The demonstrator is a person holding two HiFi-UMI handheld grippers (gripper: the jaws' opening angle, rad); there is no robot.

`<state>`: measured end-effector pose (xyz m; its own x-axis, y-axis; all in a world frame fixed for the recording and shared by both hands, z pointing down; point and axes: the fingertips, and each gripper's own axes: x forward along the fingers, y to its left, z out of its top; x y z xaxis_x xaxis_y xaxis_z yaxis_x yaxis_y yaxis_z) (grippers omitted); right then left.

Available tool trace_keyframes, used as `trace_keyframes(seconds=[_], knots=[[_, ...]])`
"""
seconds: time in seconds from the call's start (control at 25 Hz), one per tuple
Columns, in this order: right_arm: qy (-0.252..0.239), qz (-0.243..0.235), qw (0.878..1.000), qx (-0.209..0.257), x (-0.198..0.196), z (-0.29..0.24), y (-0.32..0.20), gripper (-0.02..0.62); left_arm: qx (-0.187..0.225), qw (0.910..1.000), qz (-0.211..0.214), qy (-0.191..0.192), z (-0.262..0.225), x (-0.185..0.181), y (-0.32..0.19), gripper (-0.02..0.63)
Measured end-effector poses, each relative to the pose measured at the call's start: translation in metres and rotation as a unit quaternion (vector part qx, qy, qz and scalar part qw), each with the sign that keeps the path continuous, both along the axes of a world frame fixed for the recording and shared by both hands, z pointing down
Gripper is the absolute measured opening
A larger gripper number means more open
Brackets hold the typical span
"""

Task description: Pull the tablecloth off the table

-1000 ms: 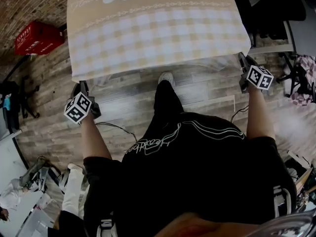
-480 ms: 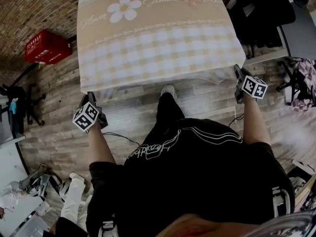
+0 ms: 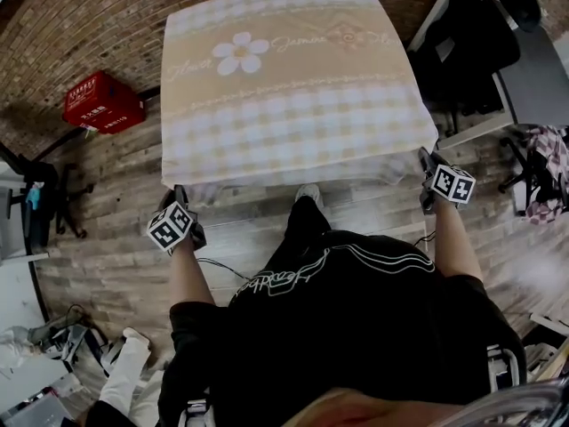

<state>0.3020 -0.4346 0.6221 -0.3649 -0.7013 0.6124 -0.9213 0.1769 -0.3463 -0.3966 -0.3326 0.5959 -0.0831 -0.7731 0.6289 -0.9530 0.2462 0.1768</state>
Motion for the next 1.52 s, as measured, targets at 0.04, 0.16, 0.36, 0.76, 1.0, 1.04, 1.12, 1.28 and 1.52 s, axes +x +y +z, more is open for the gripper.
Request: trace_keyframes(seconds=[0.04,0.16,0.36,0.76,1.0,1.04,1.12,1.28,1.52], knots=[[0.001,-0.001,1.000,-0.001,0.000,-0.002,0.000,-0.002,0.000,1.0000,-0.001,0.001,-0.002,0.001,0.001,0.006],[0.002,-0.004,1.000,0.008,-0.001,-0.012,-0.002,-0.002,0.002,1.0000,-0.004,0.001,-0.009,0.003,0.002,0.006],[-0.013,0.002,1.000,0.012,-0.001,-0.015,0.015,-0.002,0.002,1.0000,0.001,-0.007,-0.012,0.013,0.017,0.006],[-0.022,-0.003,0.999,0.024,-0.007,-0.020,0.053,-0.002,0.022,0.9997,-0.006,-0.002,-0.028,0.031,0.052,0.006],[-0.028,-0.003,0.999,0.034,-0.005,-0.025,0.067,-0.002,0.031,0.9995,-0.006,0.006,-0.034,0.038,0.063,0.006],[-0.027,-0.002,0.999,0.036,-0.004,-0.025,0.069,-0.002,0.032,0.9994,-0.005,0.008,-0.035,0.039,0.067,0.006],[-0.029,-0.003,0.999,0.034,-0.003,-0.024,0.073,-0.002,0.028,0.9996,-0.005,0.004,-0.036,0.040,0.073,0.006],[-0.027,-0.013,0.999,0.032,-0.007,-0.028,0.082,-0.002,0.031,0.9995,0.002,-0.002,-0.041,0.046,0.084,0.006],[-0.010,-0.019,0.999,0.026,-0.008,-0.032,0.090,-0.002,0.032,0.9994,0.009,-0.009,-0.048,0.055,0.093,0.006]])
